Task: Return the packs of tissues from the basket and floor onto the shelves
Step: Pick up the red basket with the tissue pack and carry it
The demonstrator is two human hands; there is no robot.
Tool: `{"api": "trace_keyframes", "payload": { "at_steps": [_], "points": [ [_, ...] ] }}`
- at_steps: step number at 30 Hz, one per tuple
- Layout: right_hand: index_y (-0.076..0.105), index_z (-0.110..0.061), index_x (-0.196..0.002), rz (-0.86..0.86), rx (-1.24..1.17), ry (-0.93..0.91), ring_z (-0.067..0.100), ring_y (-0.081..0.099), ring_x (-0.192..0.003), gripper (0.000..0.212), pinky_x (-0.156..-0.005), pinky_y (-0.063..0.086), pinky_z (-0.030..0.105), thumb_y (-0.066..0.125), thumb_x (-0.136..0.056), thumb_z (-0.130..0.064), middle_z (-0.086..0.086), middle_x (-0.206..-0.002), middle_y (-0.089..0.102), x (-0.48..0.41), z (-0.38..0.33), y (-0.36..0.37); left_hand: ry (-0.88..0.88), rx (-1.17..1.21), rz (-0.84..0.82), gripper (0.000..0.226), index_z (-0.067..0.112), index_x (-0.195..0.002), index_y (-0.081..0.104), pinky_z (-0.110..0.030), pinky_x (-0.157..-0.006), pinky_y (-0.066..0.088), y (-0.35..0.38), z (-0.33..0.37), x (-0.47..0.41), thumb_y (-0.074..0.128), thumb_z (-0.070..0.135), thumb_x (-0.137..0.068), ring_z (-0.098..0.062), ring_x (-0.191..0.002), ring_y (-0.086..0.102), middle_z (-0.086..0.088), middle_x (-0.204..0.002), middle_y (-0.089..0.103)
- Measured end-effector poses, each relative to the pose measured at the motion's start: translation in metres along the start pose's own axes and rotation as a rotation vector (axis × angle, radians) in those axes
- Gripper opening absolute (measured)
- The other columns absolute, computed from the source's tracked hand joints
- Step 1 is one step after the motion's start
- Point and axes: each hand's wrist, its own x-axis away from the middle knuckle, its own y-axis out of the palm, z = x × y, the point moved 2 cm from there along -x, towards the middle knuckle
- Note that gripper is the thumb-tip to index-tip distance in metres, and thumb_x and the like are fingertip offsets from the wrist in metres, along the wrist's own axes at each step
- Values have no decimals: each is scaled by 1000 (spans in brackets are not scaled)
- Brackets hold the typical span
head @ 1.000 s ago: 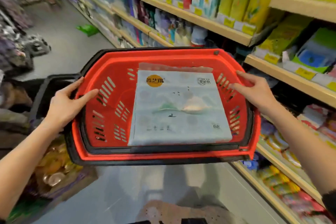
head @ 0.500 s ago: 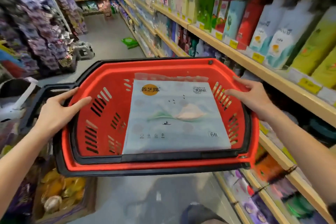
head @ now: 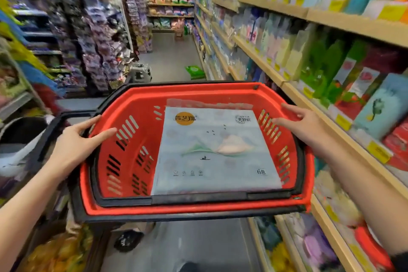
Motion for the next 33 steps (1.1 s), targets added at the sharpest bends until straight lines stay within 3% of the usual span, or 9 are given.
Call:
{"api": "trace_keyframes", "payload": {
  "at_steps": [4,9,12,18,21,23,28,31,33],
  "points": [
    [58,-21,-123,16,-21,7,-21,54,-59,59,-55,42,1,79,-67,-23,-3,-102,64,-80,-2,36,-1,-57,1,77,35,-125,56,-38,-102,39,11,11,-84,72,66,-57,-17,-122,50,-6,-129,60],
    [60,-20,-121,13,-76,6,-19,57,-64,60,-64,48,6,81,-65,-23,-4,-106,65,-176,1,72,27,-56,-21,62,41,-119,52,-30,-87,42,31,39,-184,75,52,-62,-10,-100,56,2,-111,63],
    [61,-21,-120,16,-80,7,-12,57,-73,59,-78,48,20,80,-65,-27,-5,-107,64,-237,2,91,7,-36,13,64,27,-128,55,-29,-86,40,54,49,-236,76,40,-68,-10,-97,53,2,-107,59],
    [60,-17,-120,-35,-104,-26,-21,55,-65,56,-62,43,1,79,-68,-22,-2,-105,63,-378,20,141,-45,-42,61,68,24,-130,55,-32,-85,42,107,51,-345,77,41,-68,-14,-101,54,-8,-122,62],
    [62,-21,-115,-94,-99,-43,-1,59,-89,53,-86,46,22,81,-65,-22,1,-114,64,-443,22,170,-99,-24,86,61,38,-123,55,-32,-84,43,129,48,-391,77,43,-66,-13,-98,55,-6,-118,63],
    [61,-24,-112,-133,-117,-45,11,60,-95,52,-91,49,30,81,-64,-19,6,-115,65,-487,21,186,-127,-4,106,52,55,-107,50,-36,-85,46,142,50,-416,78,46,-63,-16,-100,57,-8,-123,62],
    [61,-16,-117,-218,-117,-55,6,61,-92,53,-82,47,21,79,-67,-15,3,-111,63,-584,8,236,-194,-8,151,54,57,-106,51,-39,-85,49,159,38,-489,78,52,-59,-18,-97,61,-8,-121,64],
    [59,-13,-120,-240,-137,-51,-11,59,-67,54,-60,45,4,78,-69,-13,1,-106,62,-640,7,273,-221,-57,173,70,41,-122,56,-40,-94,47,164,25,-546,78,56,-57,-20,-111,58,-6,-124,63],
    [61,-15,-119,-233,-125,-47,-13,58,-67,55,-59,45,4,79,-67,-16,0,-107,62,-676,8,300,-210,-78,169,66,41,-121,54,-35,-91,43,167,18,-591,77,52,-61,-19,-117,54,-6,-128,60]
  ]
}}
